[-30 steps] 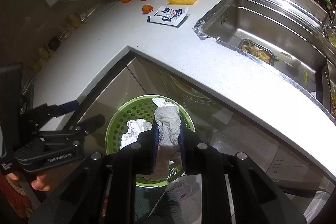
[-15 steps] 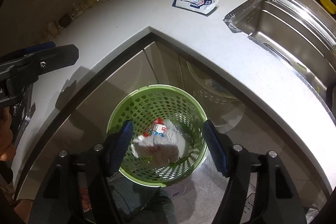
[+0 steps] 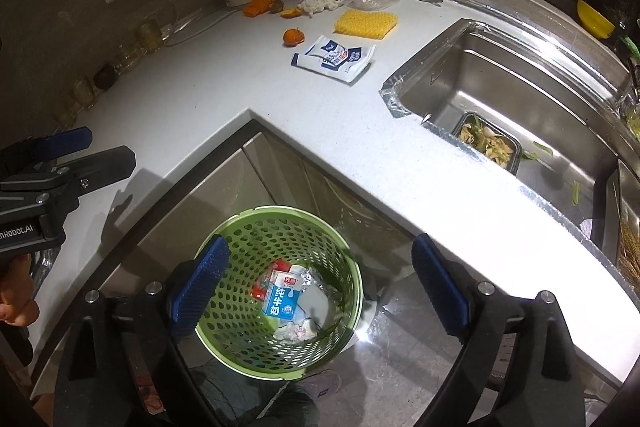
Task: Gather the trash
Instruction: 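Open the left gripper to drop the carton while the right gripper releases the tissue into the basket, then grasp the white-blue alcohol wipe packet with the right gripper while the left gripper grasps the tangerine, then drop the tangerine into the green basket with the left gripper while the right gripper carries the packet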
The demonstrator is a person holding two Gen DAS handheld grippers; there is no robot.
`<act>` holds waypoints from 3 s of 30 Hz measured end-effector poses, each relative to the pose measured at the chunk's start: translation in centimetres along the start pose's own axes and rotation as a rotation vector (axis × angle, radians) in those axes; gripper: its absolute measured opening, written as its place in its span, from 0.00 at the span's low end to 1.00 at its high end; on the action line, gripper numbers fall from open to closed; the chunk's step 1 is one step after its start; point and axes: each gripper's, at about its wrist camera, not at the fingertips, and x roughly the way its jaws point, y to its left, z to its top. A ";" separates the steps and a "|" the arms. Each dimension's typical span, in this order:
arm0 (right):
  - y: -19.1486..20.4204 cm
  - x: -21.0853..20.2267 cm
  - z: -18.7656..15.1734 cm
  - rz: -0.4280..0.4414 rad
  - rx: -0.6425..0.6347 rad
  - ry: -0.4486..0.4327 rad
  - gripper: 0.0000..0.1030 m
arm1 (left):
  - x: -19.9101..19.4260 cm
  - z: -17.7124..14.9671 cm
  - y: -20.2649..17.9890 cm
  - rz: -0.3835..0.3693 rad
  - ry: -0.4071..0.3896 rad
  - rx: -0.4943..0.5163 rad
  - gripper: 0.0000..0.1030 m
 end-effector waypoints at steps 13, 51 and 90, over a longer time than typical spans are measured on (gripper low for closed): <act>-1.4 2.1 7.0 -0.023 0.036 -0.056 0.98 | 4.3 5.7 2.4 -0.064 -0.038 0.055 0.92; -1.4 21.2 20.5 0.195 -0.568 0.180 0.77 | 22.4 20.3 5.4 -0.246 0.011 0.207 0.90; -1.1 6.3 7.2 0.288 -0.154 0.030 0.21 | 11.5 7.5 0.4 -0.162 0.118 0.110 0.23</act>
